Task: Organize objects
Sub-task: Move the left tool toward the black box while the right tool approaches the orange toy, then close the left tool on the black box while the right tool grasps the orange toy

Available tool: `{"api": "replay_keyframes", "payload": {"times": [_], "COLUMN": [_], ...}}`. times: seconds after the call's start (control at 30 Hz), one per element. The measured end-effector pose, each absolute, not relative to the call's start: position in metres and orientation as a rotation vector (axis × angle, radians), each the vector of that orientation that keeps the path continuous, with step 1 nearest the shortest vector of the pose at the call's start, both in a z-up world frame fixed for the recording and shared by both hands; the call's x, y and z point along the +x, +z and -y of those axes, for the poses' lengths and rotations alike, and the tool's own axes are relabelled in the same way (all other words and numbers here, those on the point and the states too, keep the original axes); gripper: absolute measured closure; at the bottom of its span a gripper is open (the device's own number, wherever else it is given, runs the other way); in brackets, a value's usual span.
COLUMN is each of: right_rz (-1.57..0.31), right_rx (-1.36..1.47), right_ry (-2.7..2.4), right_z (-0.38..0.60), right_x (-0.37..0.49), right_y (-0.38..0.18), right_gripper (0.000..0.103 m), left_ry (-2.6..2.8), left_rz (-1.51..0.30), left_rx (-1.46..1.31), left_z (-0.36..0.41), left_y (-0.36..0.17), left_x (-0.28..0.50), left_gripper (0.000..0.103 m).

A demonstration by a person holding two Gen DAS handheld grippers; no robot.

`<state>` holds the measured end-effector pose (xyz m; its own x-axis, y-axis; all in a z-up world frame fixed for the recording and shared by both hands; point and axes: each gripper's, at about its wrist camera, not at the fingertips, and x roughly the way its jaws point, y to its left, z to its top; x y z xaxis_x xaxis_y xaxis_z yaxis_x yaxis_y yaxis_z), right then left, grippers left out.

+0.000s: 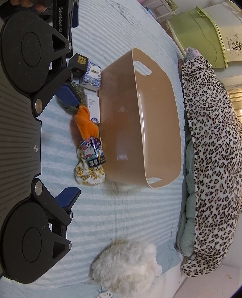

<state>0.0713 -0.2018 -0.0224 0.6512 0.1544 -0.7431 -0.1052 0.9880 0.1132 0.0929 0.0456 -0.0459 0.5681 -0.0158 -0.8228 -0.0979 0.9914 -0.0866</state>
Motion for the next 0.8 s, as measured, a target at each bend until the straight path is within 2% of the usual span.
{"api": "replay_keyframes", "payload": {"times": [0.43, 0.63, 0.67, 0.7, 0.73, 0.8], "right_rz": [-0.927, -0.963, -0.968, -0.972, -0.975, -0.981], "right_rx": [0.136, 0.186, 0.191, 0.194, 0.197, 0.2], "right_ry": [0.172, 0.188, 0.19, 0.192, 0.194, 0.203], "right_z": [0.178, 0.174, 0.174, 0.173, 0.173, 0.173], "right_x": [0.11, 0.124, 0.125, 0.125, 0.126, 0.126], "right_y": [-0.057, -0.068, -0.069, -0.07, -0.071, -0.072], "right_gripper": [0.023, 0.036, 0.04, 0.043, 0.046, 0.061], "left_ry": [0.061, 0.05, 0.051, 0.054, 0.06, 0.063], "left_rz": [-1.044, -1.028, -1.022, -1.016, -1.015, -0.998], "left_rx": [-0.139, -0.118, -0.129, -0.132, -0.124, -0.107], "left_z": [-0.046, -0.042, -0.044, -0.045, -0.044, -0.044], "left_y": [-0.081, -0.089, -0.09, -0.09, -0.089, -0.089], "left_x": [0.128, 0.131, 0.131, 0.131, 0.132, 0.13], "left_gripper": [0.0, 0.001, 0.005, 0.016, 0.021, 0.03]}}
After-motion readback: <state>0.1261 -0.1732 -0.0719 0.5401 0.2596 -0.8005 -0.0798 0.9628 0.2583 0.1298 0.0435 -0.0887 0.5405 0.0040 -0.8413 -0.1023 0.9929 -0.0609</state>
